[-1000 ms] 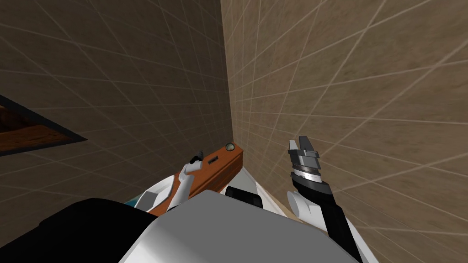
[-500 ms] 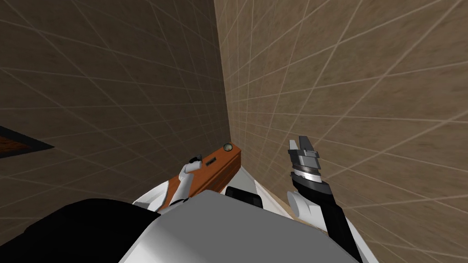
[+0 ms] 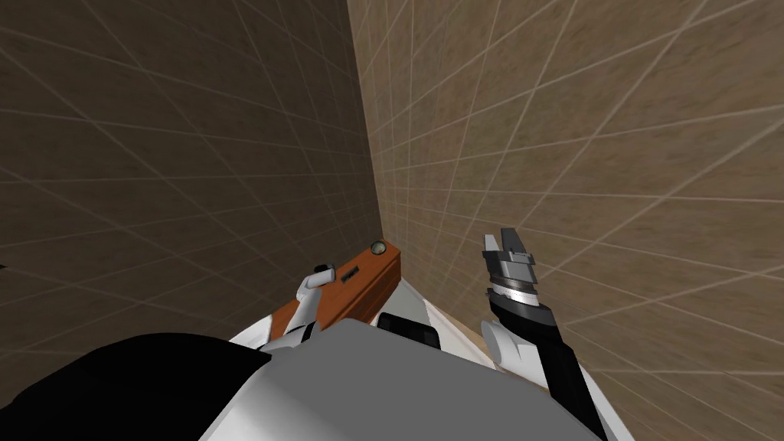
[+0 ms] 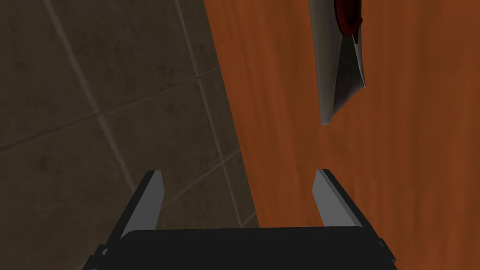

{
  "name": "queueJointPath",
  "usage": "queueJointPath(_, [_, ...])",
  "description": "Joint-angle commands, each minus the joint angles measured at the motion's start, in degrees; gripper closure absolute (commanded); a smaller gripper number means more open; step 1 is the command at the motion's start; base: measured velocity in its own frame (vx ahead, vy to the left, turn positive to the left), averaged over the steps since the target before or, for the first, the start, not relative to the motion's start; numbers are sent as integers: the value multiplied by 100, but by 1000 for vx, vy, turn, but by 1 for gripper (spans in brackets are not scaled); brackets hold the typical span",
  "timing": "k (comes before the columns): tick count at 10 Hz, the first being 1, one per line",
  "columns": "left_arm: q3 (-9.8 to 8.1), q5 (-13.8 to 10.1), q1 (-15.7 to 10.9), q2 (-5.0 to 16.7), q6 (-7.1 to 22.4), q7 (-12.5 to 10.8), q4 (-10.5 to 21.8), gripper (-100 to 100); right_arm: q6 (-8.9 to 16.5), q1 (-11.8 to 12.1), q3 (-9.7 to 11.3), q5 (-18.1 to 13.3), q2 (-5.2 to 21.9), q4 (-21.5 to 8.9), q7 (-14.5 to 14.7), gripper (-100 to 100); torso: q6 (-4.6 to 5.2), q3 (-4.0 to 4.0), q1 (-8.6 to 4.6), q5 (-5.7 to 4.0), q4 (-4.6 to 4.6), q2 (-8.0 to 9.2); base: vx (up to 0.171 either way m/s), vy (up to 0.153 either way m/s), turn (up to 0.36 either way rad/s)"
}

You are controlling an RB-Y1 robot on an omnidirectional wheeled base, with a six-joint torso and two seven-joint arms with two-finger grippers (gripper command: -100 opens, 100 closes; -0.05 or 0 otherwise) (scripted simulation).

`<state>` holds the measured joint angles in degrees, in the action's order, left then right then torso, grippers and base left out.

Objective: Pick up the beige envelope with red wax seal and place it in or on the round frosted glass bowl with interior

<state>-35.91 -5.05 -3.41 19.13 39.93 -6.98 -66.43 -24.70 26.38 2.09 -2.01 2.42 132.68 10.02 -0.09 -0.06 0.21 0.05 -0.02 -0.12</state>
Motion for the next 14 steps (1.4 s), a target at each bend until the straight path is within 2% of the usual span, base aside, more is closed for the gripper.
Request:
queueJointPath(1, [-151, -11, -145, 76, 286, -137, 286, -100, 0, 0, 0, 0, 0, 0, 0, 0, 0, 0, 0, 0, 0, 0, 1, 29, -238])
queueJointPath(3, [-151, -11, -145, 76, 330, -137, 504, -100, 0, 0, 0, 0, 0, 0, 0, 0, -2, -1, -1, 0, -1, -1, -1, 23, -28])
queueJointPath(4, [-277, -66, -280, 194, 573, -237, 658, -100, 0, 1, 0, 0, 0, 0, 0, 0, -2, -1, -5, 0, -1, -1, 1, 12, -198])
queueJointPath(6, [-277, -66, -280, 194, 573, -237, 878, -100, 0, 0, 0, 0, 0, 0, 0, 0, -1, -1, -4, -1, -1, -2, -2, 21, -41])
queueJointPath(7, [-398, -121, -409, 312, 806, -336, 1116, -100, 0, 1, 0, 0, 0, 0, 0, 0, -3, -1, -6, -1, -1, -2, 6, 18, -155])
queueJointPath(8, [-398, -121, -409, 312, 806, -336, 1242, -100, 0, 0, 0, 0, 0, 0, 0, 0, 3, -2, -5, -2, 0, -5, 6, 25, -102])
queueJointPath(9, [-513, -174, -533, 428, 1027, -432, 1485, -100, 0, 0, 0, 0, 0, 0, 0, 0, -1, -3, -4, -1, -1, -5, 6, 31, -179])
queueJointPath(10, [-513, -174, -533, 428, 1027, -432, 1593, -100, 0, 0, 0, 0, 0, 0, 0, 0, 3, -3, -1, -1, -1, -6, 5, 37, -96])
queueJointPath(11, [-621, -226, -650, 543, 1235, -526, 1757, -100, 0, 1, 0, 0, 0, 0, 0, 0, -2, -3, 1, 0, -1, -5, 10, 36, -139])
queueJointPath(12, [-621, -226, -650, 543, 1235, -526, 1929, -100, 0, 0, 0, 0, 0, 0, 0, 0, 2, -4, 1, 0, -1, -7, 8, 32, -94])
queueJointPath(13, [-724, -274, -761, 656, 1431, -616, 2123, -100, 0, 1, 0, 0, 0, 0, 0, 0, -2, -4, -1, 1, -2, -6, 5, 31, -132])
queueJointPath(14, [-724, -274, -761, 656, 1431, -616, 2247, -100, 0, 0, 0, 0, 0, 0, 0, 0, 1, -3, -1, -1, -1, -6, 5, 28, -81])
